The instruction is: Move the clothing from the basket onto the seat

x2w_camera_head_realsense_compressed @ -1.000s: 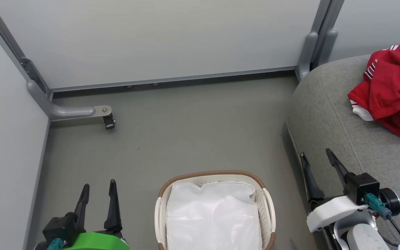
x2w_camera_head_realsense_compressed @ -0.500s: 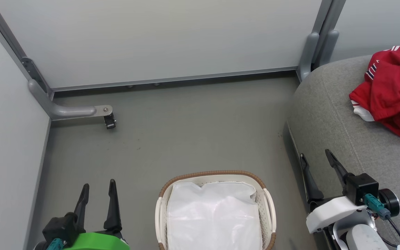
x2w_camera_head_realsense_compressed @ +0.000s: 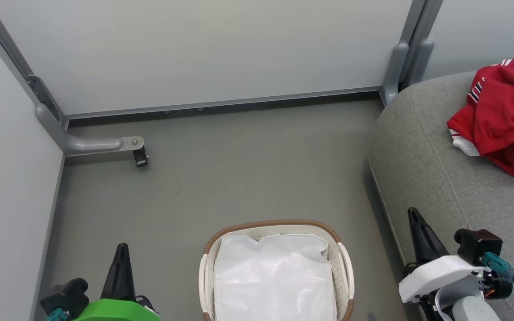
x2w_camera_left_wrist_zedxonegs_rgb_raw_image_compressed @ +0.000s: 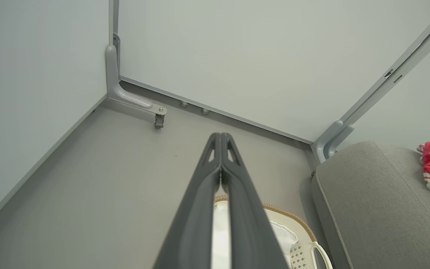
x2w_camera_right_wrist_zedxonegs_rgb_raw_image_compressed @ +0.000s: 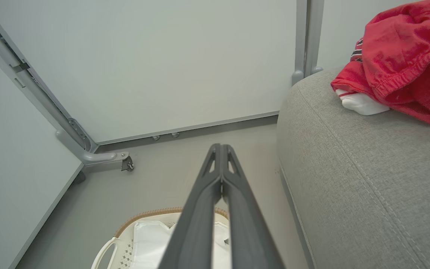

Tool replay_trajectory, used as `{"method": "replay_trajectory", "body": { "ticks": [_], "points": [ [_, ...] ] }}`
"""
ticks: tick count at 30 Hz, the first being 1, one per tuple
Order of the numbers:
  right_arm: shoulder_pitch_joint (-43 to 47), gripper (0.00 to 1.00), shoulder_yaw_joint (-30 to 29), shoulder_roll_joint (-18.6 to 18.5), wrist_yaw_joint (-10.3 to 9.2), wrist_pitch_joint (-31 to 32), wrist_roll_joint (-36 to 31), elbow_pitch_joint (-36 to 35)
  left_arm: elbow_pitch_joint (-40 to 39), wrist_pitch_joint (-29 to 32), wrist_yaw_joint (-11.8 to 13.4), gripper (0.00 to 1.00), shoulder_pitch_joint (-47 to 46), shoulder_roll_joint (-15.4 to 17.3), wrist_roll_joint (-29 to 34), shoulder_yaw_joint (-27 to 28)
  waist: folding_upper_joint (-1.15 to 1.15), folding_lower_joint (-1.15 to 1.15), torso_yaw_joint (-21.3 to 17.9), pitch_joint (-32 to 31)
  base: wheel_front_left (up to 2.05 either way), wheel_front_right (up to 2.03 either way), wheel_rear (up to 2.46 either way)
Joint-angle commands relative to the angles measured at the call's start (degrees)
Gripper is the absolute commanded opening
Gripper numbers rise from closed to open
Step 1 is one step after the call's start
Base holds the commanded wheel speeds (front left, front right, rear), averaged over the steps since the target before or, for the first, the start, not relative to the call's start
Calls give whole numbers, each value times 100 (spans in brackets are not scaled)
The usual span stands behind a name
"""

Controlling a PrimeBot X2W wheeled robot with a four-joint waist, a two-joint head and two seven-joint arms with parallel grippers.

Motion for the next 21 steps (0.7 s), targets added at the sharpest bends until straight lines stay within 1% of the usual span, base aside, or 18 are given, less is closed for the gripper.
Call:
{"method": "replay_trajectory", "body": {
  "ticks": [1, 21],
  "points": [
    [-84, 0, -48, -20, -1, 57, 284, -110, -84, 49, -38, 0, -139, 26, -234, 49, 0, 0, -3, -3, 0, 0, 0],
    [-90, 0, -245, -32, -2, 526, 2186, -175, -102, 511, -107, 0, -339, 47, -1864, 289, 0, 0, -39, -38, 0, 0, 0]
  ]
}}
